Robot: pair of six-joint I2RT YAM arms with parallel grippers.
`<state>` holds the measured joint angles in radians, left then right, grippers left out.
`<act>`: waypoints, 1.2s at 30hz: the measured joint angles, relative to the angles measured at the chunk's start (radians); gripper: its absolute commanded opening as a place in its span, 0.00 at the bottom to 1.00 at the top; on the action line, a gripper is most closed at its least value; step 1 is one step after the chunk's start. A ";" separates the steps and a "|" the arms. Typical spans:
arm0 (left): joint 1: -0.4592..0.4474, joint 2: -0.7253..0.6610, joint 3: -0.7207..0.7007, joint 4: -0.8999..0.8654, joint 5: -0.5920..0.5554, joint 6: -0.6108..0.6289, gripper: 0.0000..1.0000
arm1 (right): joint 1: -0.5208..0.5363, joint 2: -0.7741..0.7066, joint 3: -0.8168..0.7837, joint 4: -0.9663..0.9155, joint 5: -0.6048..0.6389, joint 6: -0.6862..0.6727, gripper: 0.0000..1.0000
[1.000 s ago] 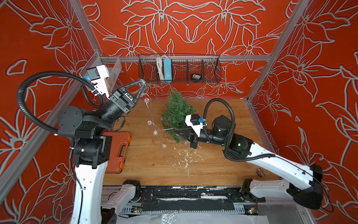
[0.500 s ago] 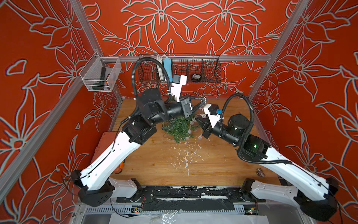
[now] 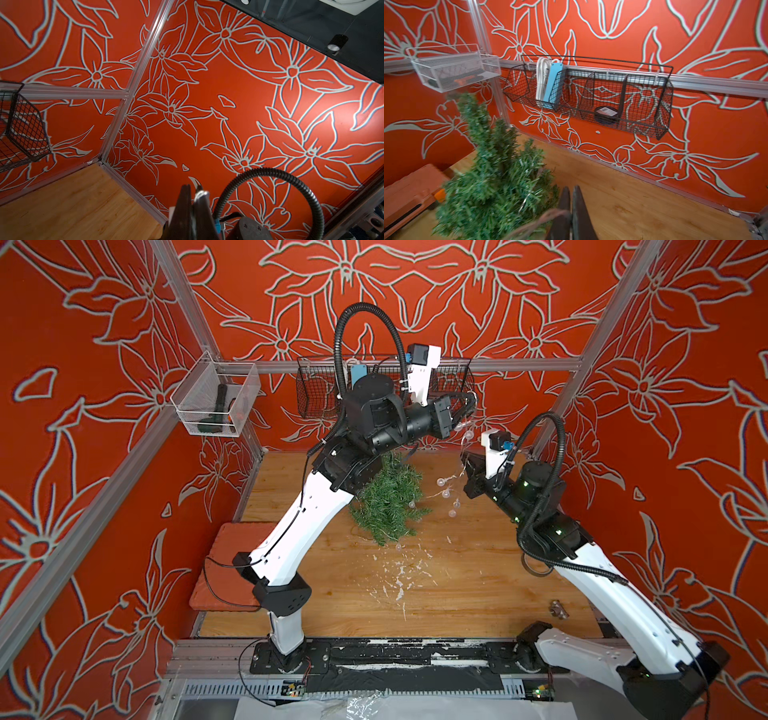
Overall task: Remove string lights from the small christmas tree
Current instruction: Remove the light string from the Christmas tree.
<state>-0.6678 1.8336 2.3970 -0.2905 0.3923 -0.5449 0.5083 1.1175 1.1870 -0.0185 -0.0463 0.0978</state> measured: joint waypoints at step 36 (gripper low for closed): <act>0.495 0.230 0.011 0.473 0.122 -0.216 0.00 | -0.252 1.119 1.391 0.055 -0.522 0.280 0.00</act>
<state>-0.1726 2.0640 2.4081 0.1829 0.5148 -0.7605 0.2565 2.2368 2.5782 0.0364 -0.5686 0.3779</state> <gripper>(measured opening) 0.047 0.056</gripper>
